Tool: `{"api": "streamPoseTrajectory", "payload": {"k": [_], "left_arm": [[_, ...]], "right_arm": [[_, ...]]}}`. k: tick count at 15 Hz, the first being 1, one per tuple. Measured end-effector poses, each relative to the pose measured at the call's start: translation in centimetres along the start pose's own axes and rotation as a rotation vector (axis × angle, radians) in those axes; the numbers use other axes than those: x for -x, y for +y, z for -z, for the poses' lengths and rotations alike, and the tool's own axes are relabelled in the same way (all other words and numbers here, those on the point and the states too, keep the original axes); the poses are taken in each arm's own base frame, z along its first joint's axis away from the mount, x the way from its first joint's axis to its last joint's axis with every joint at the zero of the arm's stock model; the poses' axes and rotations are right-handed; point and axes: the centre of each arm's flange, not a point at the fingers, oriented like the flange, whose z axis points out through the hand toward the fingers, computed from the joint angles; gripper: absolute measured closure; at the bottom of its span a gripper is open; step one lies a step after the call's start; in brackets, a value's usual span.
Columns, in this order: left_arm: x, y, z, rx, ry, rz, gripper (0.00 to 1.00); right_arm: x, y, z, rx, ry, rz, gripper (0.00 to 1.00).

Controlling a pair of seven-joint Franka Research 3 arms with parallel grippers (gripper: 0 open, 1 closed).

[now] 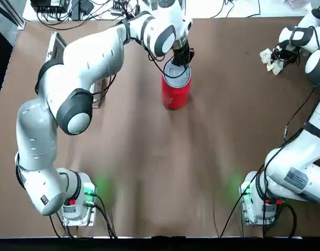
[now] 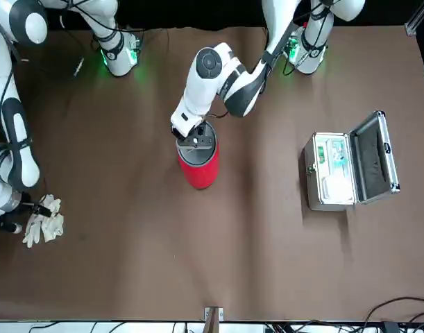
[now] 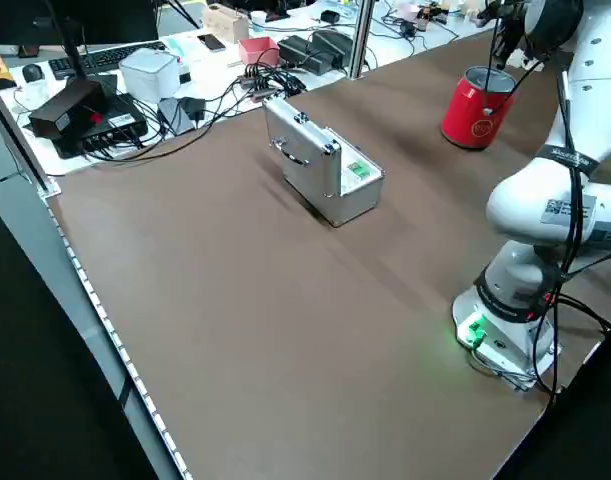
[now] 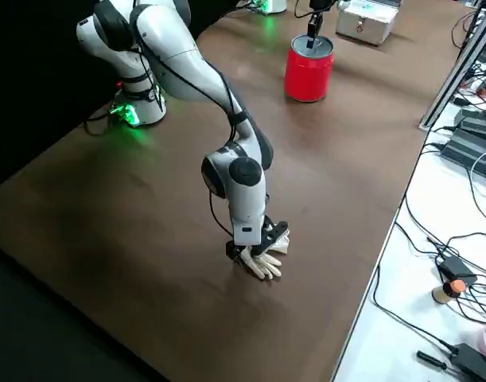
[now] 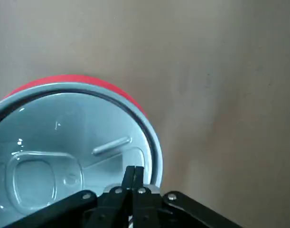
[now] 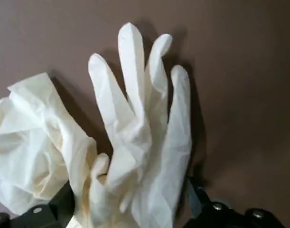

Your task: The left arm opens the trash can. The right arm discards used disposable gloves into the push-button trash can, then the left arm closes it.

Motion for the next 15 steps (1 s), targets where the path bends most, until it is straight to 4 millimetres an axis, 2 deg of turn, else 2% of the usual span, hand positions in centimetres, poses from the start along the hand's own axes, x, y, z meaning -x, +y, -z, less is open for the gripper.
{"api": "streamPoseTrajectory", "payload": {"k": [3,6,10,15], "left_arm": [[0.3,-0.1,-1.1,-0.017,-0.002,-0.011,0.99],[0.5,0.1,-1.2,-0.02,0.004,-0.02,0.99],[0.6,0.2,-1.4,-0.027,0.011,-0.031,0.99],[0.8,0.3,-1.5,-0.033,0.017,-0.042,0.99]], "right_arm": [[-0.3,-0.8,0.2,-0.005,0.007,-0.006,0.02],[-0.7,-1.2,0.6,-0.005,0.015,-0.017,0.03],[-1.9,-1.3,2.1,-0.005,0.046,-0.028,0.01],[-1.6,-1.8,1.3,-0.01,0.03,-0.049,0.02]]}}
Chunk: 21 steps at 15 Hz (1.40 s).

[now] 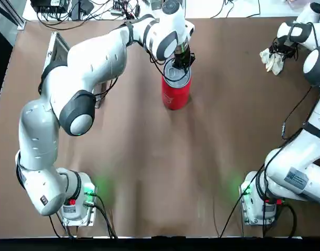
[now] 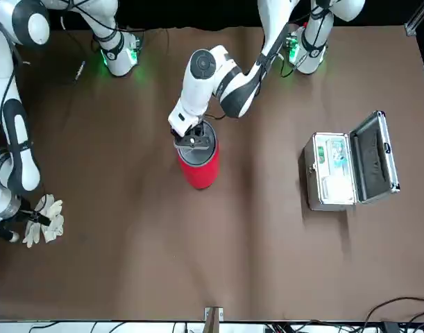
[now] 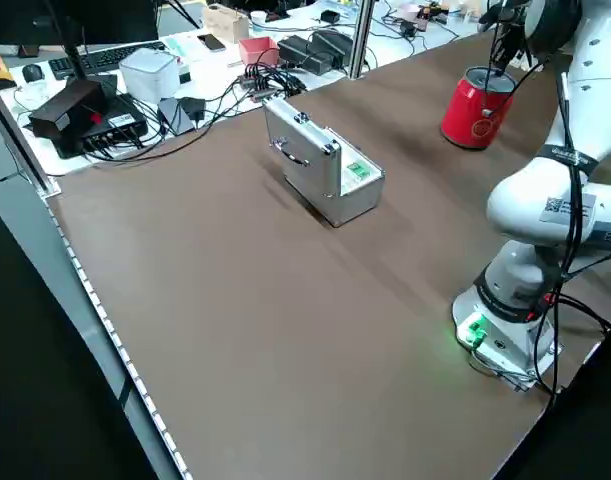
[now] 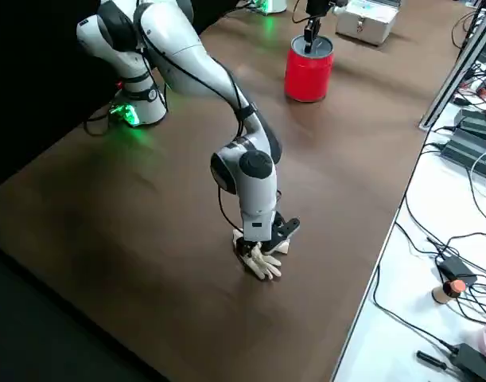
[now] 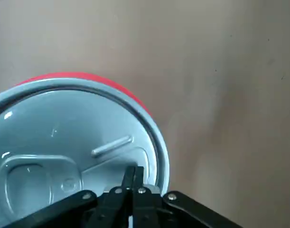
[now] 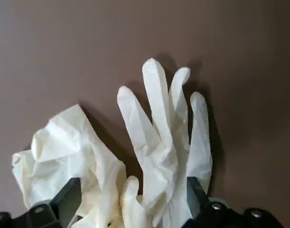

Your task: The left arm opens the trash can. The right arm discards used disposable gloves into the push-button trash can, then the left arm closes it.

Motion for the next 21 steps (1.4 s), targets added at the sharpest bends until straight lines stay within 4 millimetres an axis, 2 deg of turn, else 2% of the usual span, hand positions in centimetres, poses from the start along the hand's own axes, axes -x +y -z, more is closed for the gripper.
{"api": "streamPoseTrajectory", "payload": {"k": [4,6,7,8,12,13,14,15,17,21], "left_arm": [[-0.1,0.1,0.3,0.003,0.003,0.001,0.99],[-0.5,0.3,2.3,0.014,0.014,0.001,0.99],[-0.5,0.4,3.6,0.007,0.01,0.001,0.99],[-0.5,0.4,5.1,0.001,0.009,0.002,0.99],[-2.2,-1.5,11.6,-0.02,0.012,0.036,0.98],[-2.9,-2.3,12.9,-0.028,0.013,0.05,0.94],[-3.5,-3.1,14.1,-0.041,0.009,0.062,0.85],[-4.0,-4.1,15.4,-0.06,0.0,0.067,0.76],[-4.8,-6.3,18.0,-0.105,-0.026,0.056,0.58],[-7.6,-12.4,23.4,-0.177,-0.076,0.022,0.23]], "right_arm": [[0.4,0.3,-1.2,0.002,-0.017,-0.003,0.02],[0.6,0.6,-1.4,0.004,-0.021,-0.007,0.08],[0.6,0.8,-1.4,0.004,-0.022,-0.009,0.08],[0.6,0.8,-1.4,0.004,-0.022,-0.01,0.13],[0.4,0.7,-0.9,0.004,-0.015,-0.007,0.52],[0.4,0.8,-0.8,0.005,-0.015,-0.004,0.59],[0.4,0.7,-0.8,0.005,-0.015,0.001,0.59],[0.4,0.9,-0.7,0.008,-0.014,0.006,0.63],[0.3,0.3,-0.5,0.0,-0.021,0.018,0.83],[0.3,-0.1,-0.5,-0.001,-0.035,0.042,0.98]]}}
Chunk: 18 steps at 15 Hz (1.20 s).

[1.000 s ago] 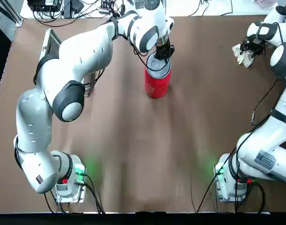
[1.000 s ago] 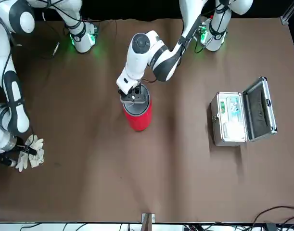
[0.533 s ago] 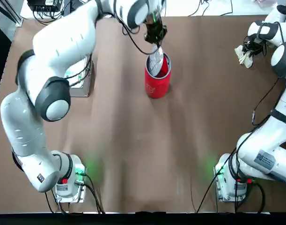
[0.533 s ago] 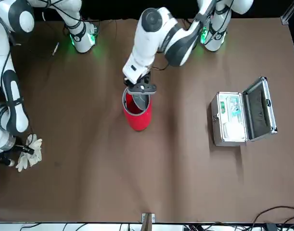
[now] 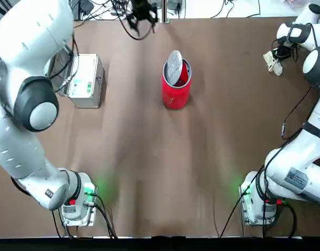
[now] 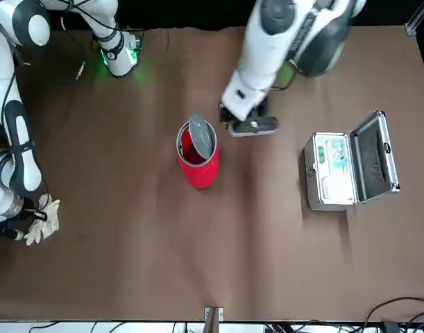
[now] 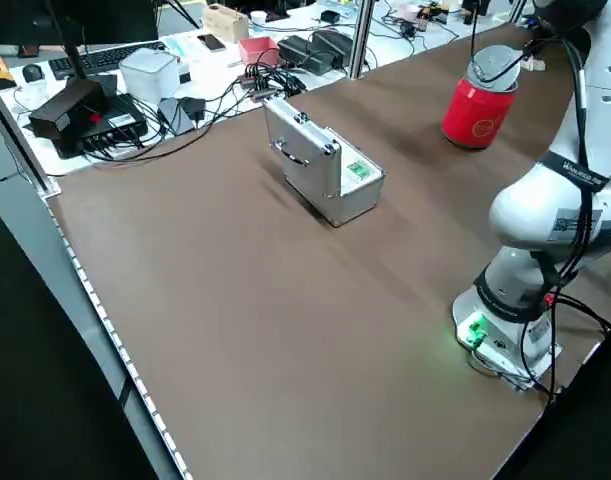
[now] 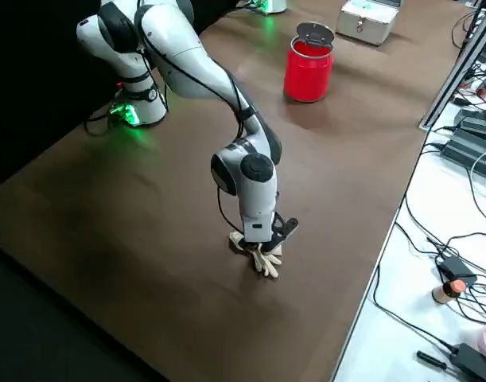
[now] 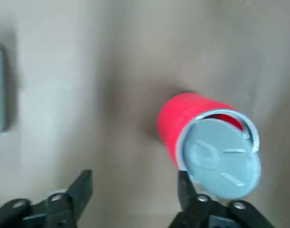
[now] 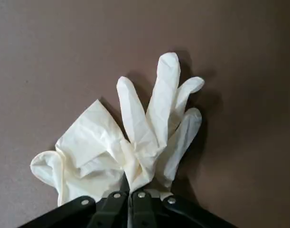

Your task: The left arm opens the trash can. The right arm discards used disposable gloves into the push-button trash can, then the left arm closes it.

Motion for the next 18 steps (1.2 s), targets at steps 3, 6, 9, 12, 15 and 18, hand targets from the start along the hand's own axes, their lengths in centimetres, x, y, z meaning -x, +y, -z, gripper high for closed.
{"api": "streamPoseTrajectory", "payload": {"k": [3,6,9,12,15,18], "left_arm": [[-2.3,-5.9,2.7,-0.035,-0.035,-0.039,0.01],[-4.1,-11.3,4.9,-0.049,-0.06,-0.084,0.01],[-6.0,-17.2,7.1,-0.046,-0.068,-0.144,0.01],[-7.4,-22.9,8.8,-0.04,-0.073,-0.187,0.01],[-9.1,-29.3,9.5,-0.033,-0.078,-0.147,0.0],[-10.0,-33.2,9.9,-0.027,-0.072,-0.087,0.0]], "right_arm": [[0.0,-0.1,0.0,-0.002,-0.01,0.023,0.98],[0.7,-1.3,0.4,-0.044,-0.113,0.204,0.98],[-0.3,-3.7,4.1,-0.104,-0.174,0.279,0.98],[-1.0,-7.4,10.8,-0.116,-0.206,0.321,0.98],[-0.2,-12.1,18.8,-0.115,-0.211,0.39,0.98],[2.0,-18.8,26.2,-0.11,-0.211,0.486,0.98]]}}
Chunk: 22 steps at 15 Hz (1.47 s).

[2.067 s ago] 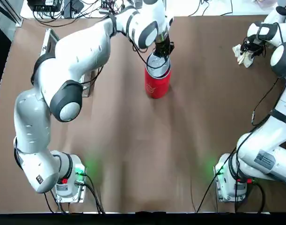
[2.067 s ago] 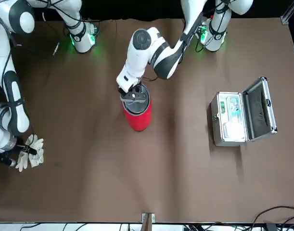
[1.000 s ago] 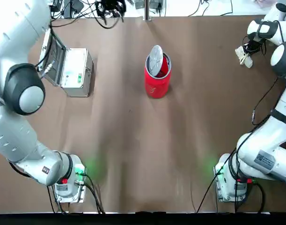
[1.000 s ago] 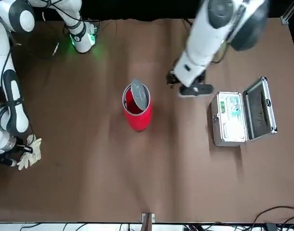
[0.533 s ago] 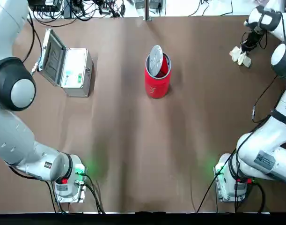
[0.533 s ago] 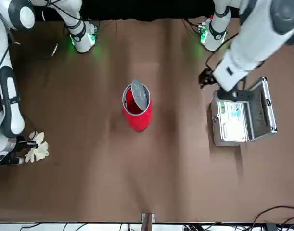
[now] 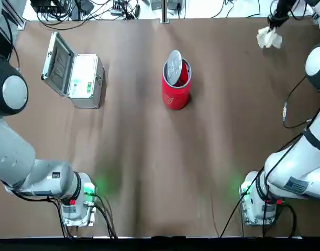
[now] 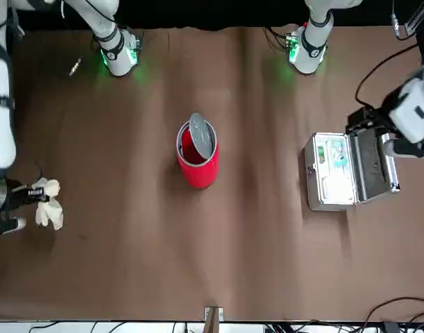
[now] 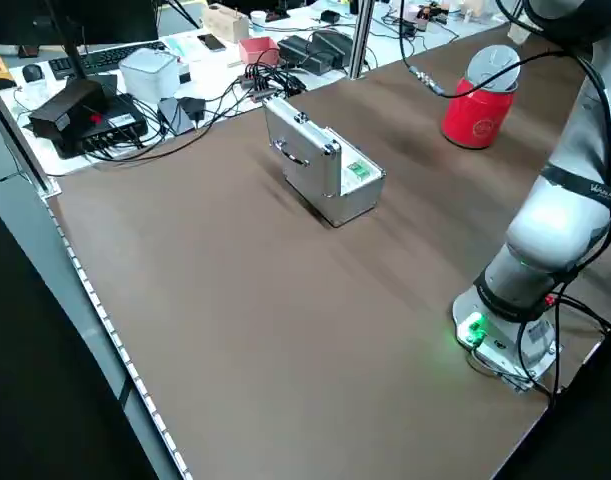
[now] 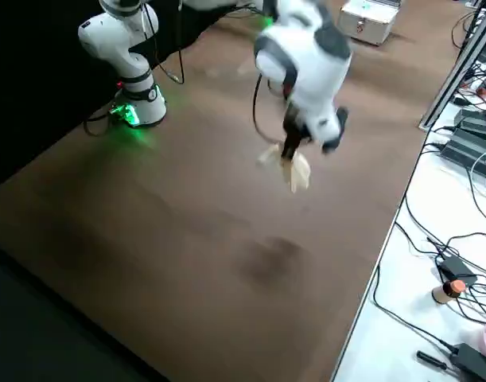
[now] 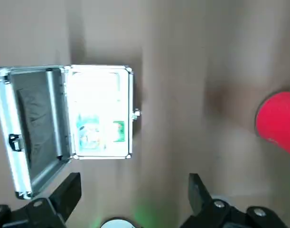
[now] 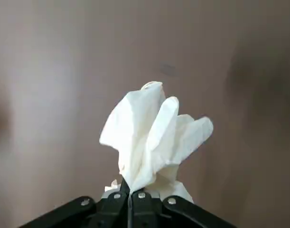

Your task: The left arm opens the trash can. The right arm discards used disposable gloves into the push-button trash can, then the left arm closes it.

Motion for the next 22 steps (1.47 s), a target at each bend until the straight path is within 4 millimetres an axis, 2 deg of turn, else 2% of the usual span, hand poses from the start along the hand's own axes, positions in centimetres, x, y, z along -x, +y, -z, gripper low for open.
{"api": "streamPoseTrajectory", "payload": {"k": [3,6,8,12,13,16,19,22], "left_arm": [[-0.2,-2.0,0.2,0.004,0.002,0.033,0.0],[-0.2,-1.9,-0.1,-0.008,-0.001,0.032,0.0],[-0.2,-1.8,-0.2,-0.023,-0.001,0.029,0.0],[0.0,-0.3,-0.1,-0.071,0.01,0.001,0.0],[0.2,-0.1,0.3,-0.075,0.018,-0.003,0.0],[0.0,-0.4,0.4,-0.075,0.032,0.004,0.0],[-1.4,-0.9,-0.1,-0.068,0.083,0.011,0.0],[-2.6,-0.6,-0.7,-0.062,0.118,0.004,0.0]], "right_arm": [[0.5,-8.1,4.4,0.001,0.004,0.059,0.98],[1.3,-14.7,6.7,-0.035,-0.006,0.033,0.98],[1.9,-18.9,7.2,-0.028,-0.016,0.047,0.98],[2.9,-25.6,6.2,-0.043,-0.05,0.057,0.98],[3.2,-29.6,5.1,-0.053,-0.076,0.036,0.98],[4.0,-35.8,3.8,-0.037,-0.103,0.032,0.98],[5.0,-40.3,2.6,-0.038,-0.127,0.071,0.98],[6.2,-44.4,1.5,-0.031,-0.149,0.073,0.98]]}}
